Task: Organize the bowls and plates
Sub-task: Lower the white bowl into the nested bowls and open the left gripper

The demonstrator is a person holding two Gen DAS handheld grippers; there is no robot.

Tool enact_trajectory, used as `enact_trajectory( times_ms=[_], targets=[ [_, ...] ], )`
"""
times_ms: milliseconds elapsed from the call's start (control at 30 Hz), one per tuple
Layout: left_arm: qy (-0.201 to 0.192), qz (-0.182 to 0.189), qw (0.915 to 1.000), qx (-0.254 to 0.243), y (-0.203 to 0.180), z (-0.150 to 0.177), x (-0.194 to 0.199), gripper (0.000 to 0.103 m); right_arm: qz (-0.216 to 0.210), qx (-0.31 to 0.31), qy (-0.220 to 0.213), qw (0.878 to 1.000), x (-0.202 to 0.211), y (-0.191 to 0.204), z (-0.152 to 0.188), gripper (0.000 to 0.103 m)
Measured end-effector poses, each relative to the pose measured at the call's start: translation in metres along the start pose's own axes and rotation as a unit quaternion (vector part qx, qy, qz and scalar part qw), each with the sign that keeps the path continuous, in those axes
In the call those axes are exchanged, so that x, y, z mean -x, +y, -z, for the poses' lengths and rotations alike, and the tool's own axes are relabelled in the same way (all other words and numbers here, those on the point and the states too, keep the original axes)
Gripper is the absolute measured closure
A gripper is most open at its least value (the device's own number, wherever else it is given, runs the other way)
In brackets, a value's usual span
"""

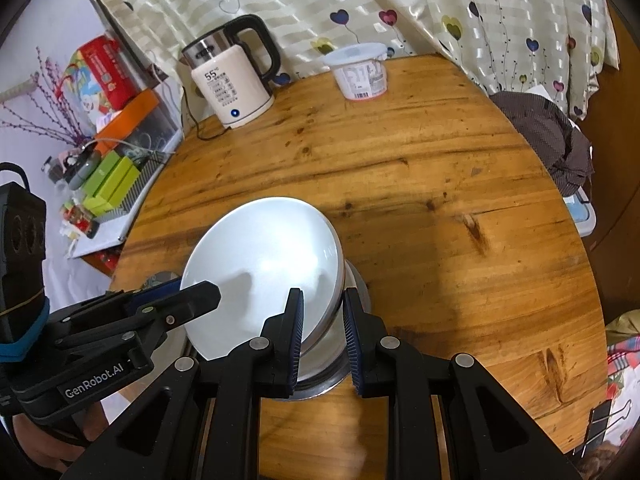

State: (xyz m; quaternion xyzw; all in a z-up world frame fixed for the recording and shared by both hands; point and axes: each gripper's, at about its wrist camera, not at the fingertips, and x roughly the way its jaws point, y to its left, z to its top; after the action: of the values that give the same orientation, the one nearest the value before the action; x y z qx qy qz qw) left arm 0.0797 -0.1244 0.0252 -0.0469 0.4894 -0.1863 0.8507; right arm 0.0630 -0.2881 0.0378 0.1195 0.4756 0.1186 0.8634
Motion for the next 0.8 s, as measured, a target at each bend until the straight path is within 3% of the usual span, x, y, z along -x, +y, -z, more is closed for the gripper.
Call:
enact_trajectory(
  times_ms=[800],
  targets=[
    [0.017,-0.008,0.9998,0.004,0.004,0.009,-0.016,0.075,0.01,0.009,0.019,1.0,-0.014,0.0,0.005,0.083]
  ],
)
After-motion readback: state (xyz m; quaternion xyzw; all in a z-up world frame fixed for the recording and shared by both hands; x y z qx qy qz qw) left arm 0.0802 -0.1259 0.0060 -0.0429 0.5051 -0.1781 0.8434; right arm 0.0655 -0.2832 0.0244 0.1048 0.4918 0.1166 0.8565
